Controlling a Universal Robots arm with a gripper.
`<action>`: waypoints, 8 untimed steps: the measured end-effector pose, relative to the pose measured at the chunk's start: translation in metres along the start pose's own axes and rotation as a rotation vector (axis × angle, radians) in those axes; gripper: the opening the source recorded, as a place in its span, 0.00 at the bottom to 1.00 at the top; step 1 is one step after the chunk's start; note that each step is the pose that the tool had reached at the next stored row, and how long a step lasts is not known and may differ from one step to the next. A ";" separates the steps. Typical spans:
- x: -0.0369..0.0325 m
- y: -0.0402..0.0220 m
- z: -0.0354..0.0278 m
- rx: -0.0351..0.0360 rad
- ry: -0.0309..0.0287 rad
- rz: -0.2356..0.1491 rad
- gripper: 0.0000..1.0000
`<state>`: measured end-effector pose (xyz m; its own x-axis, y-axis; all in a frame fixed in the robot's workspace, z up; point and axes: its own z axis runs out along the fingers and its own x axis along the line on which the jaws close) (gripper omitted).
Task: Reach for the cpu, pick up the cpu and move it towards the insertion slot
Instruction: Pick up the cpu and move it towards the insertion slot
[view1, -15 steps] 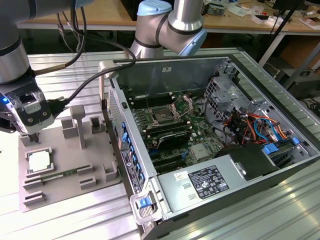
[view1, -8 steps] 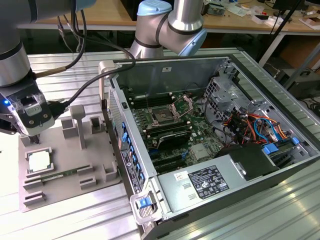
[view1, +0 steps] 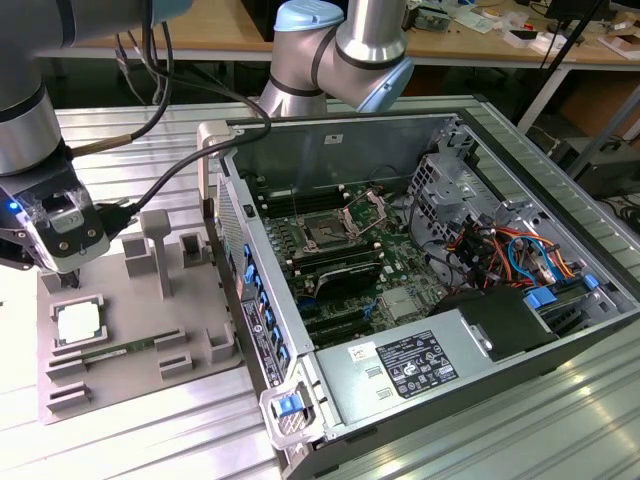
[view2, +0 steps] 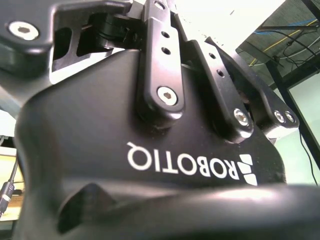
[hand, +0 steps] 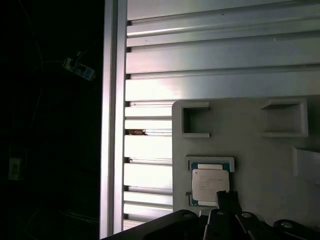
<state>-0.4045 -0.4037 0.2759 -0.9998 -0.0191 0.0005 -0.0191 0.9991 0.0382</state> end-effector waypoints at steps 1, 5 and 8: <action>0.0000 0.0000 0.0001 -0.0001 0.0000 0.000 0.11; 0.0000 -0.0001 0.0018 -0.0001 0.0000 0.000 0.11; 0.0000 -0.0001 0.0023 -0.0001 0.0000 0.000 0.11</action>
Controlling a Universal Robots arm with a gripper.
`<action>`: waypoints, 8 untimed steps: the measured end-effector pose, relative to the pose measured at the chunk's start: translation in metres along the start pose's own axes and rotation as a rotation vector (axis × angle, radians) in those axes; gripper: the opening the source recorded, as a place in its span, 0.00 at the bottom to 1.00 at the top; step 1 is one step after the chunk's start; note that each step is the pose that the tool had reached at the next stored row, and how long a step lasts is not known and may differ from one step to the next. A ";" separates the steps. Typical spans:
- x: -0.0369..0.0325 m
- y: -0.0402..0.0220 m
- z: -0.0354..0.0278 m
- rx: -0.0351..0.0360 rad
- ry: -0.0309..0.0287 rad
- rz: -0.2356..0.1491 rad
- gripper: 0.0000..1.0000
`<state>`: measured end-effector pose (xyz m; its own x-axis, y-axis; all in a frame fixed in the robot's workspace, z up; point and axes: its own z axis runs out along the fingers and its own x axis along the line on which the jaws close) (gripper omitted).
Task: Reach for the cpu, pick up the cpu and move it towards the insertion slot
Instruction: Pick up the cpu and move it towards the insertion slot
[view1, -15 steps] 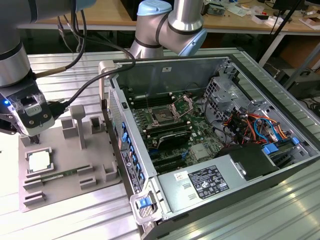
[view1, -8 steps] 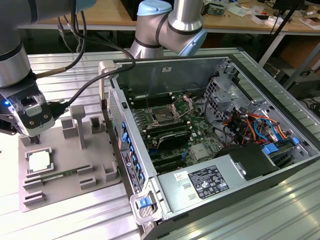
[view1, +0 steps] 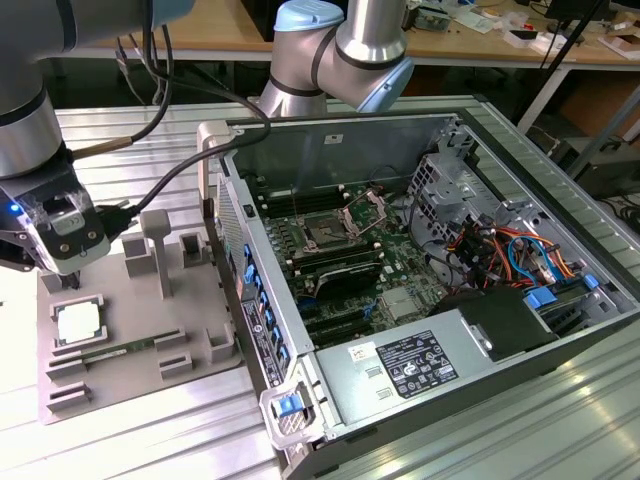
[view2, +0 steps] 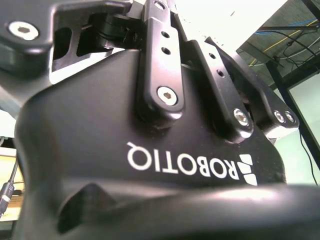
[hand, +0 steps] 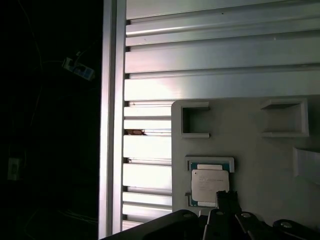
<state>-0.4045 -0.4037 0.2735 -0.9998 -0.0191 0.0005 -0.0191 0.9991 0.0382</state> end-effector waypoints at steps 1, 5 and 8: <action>0.0000 0.0000 0.0003 0.0000 0.0000 0.000 0.11; 0.0000 -0.0001 0.0010 0.0000 0.0000 0.000 0.11; 0.0000 -0.0001 0.0015 0.0000 0.0001 0.000 0.11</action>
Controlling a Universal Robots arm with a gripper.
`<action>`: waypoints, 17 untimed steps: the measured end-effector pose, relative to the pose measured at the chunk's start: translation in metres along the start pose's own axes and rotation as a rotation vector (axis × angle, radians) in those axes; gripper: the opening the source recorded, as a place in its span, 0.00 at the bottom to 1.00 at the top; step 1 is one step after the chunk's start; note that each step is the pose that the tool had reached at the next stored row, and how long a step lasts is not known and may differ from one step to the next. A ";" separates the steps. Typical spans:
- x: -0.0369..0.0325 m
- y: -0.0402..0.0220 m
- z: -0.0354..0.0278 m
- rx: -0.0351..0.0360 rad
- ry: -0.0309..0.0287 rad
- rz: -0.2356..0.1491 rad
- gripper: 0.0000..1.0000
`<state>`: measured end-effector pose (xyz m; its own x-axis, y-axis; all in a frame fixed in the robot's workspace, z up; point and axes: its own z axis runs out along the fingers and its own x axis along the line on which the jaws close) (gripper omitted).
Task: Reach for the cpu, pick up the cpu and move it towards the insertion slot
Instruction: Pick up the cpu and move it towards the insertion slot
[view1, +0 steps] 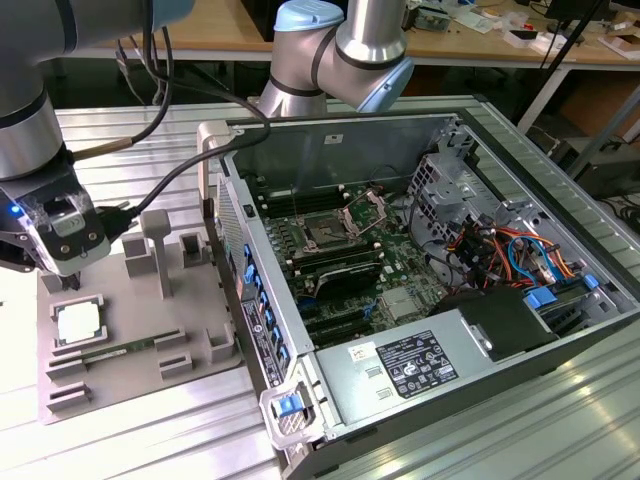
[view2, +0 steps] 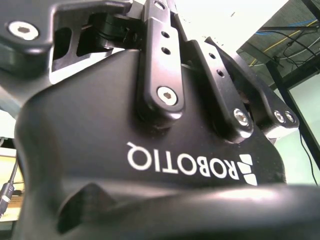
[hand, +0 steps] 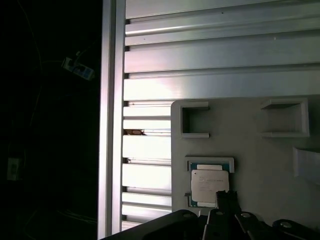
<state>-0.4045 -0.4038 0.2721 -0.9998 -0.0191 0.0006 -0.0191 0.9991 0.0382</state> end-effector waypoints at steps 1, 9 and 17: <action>0.0000 0.0000 0.0001 0.0000 0.0000 0.000 0.11; 0.0000 -0.0001 0.0023 0.0000 0.0000 0.000 0.11; 0.0000 -0.0002 0.0042 0.0000 0.0000 0.000 0.11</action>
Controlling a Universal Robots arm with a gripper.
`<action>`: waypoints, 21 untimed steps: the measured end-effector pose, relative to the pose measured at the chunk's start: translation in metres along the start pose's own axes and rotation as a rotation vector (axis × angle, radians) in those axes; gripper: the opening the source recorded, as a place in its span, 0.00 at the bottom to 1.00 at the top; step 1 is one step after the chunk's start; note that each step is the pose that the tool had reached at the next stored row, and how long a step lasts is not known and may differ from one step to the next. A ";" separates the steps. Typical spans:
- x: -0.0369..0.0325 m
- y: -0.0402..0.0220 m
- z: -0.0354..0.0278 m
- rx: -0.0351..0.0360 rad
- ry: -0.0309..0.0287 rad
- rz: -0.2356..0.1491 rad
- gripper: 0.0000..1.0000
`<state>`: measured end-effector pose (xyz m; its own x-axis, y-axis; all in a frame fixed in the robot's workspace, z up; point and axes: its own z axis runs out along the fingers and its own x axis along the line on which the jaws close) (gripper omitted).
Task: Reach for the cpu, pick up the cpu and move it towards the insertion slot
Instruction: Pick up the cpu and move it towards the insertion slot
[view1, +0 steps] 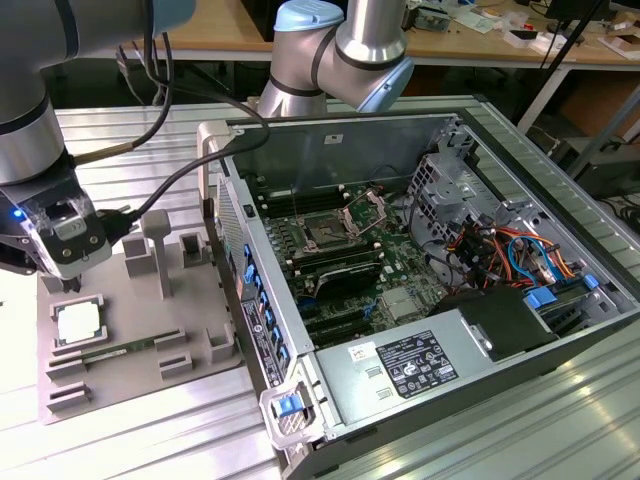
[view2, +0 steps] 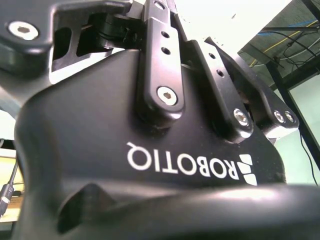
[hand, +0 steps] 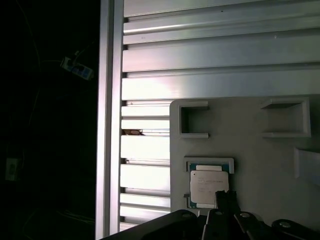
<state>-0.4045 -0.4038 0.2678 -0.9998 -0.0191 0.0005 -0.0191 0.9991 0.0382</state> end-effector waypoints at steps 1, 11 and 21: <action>0.0000 0.0000 0.0003 0.0000 0.0000 0.000 0.11; 0.0000 -0.0001 0.0024 0.0000 -0.0001 0.000 0.11; 0.0000 -0.0002 0.0046 0.0000 -0.0001 0.000 0.11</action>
<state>-0.4045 -0.4037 0.2632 -0.9998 -0.0191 0.0005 -0.0191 0.9991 0.0382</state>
